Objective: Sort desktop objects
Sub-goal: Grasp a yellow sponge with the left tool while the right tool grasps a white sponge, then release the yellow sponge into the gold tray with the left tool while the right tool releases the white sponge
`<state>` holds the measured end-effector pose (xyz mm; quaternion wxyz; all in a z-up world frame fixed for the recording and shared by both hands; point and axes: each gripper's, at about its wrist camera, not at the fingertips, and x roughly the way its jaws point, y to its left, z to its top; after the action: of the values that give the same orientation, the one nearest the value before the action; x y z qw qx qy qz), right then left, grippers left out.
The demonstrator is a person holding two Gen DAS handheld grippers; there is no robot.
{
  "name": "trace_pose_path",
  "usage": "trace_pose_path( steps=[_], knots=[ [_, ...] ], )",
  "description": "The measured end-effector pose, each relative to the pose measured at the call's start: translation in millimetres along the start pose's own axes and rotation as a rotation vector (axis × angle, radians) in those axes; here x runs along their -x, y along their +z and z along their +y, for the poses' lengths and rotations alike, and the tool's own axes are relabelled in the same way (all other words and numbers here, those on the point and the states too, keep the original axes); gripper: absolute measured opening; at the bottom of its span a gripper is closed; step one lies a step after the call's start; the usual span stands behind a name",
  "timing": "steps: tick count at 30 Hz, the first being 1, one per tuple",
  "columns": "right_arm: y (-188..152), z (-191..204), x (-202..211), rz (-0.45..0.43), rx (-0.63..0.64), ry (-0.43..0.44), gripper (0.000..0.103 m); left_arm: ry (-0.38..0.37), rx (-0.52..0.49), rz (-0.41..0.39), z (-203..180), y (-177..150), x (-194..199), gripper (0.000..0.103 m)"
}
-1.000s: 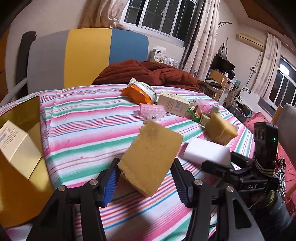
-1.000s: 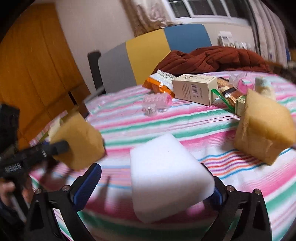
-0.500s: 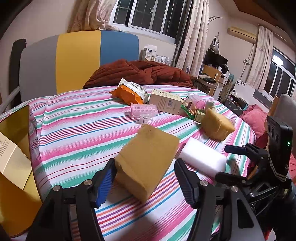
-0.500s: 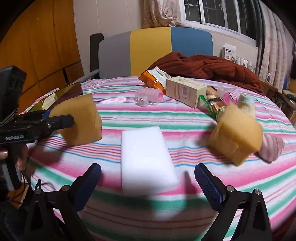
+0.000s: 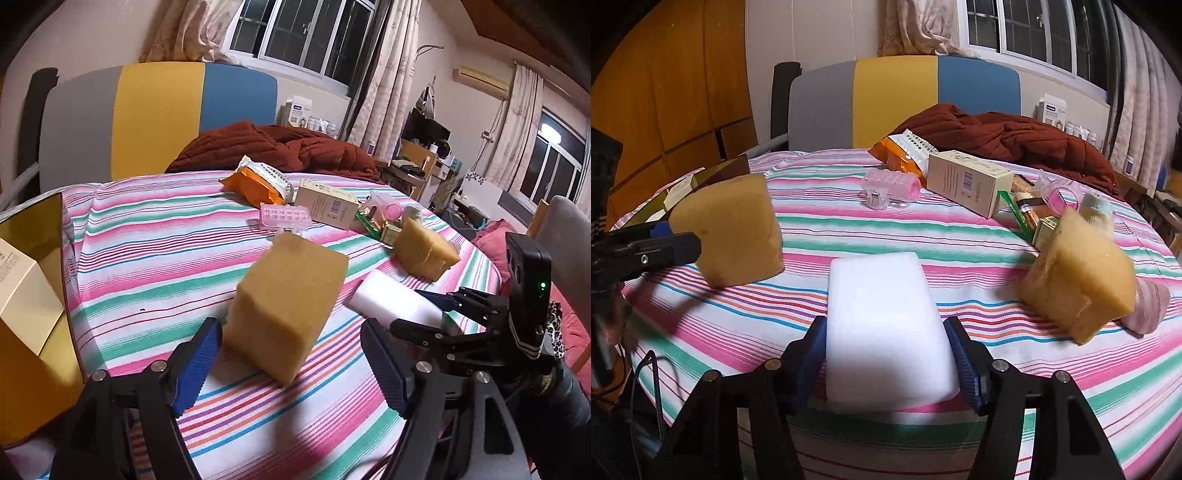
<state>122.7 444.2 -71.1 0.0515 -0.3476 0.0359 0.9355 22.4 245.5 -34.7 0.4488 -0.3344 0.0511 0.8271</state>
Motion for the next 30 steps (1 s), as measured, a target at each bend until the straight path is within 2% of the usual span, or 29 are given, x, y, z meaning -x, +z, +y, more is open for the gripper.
trace_pose_path(
  steps=[5,10,15,21,25,27,30],
  knots=[
    [-1.8,-2.7,-1.8,-0.013,-0.030,0.013,0.067,0.012,-0.013,0.000,-3.2,4.1,-8.9,0.079],
    [-3.1,2.2,-5.1,-0.031,-0.042,-0.002,0.074,0.032,-0.009,0.009,0.5,0.6,-16.4,0.079],
    [-2.6,3.1,-6.3,-0.034,-0.047,-0.014,0.074,0.061,0.036,0.053,9.0,-1.1,-31.5,0.079],
    [-2.7,4.5,-5.9,-0.039,-0.047,-0.034,0.073,0.121,0.018,0.023,3.8,-1.0,-27.6,0.079],
    [-3.6,4.7,-4.5,-0.042,-0.053,-0.054,0.069,0.172,-0.026,-0.005,-5.3,1.0,-22.9,0.073],
    [-3.8,5.0,-3.6,-0.042,-0.054,-0.060,0.066,0.170,-0.035,-0.011,-6.4,2.9,-21.6,0.065],
    [-4.2,7.0,-2.2,-0.039,-0.054,-0.073,0.065,0.163,-0.034,-0.006,-5.8,4.3,-22.2,0.061]
  ],
)
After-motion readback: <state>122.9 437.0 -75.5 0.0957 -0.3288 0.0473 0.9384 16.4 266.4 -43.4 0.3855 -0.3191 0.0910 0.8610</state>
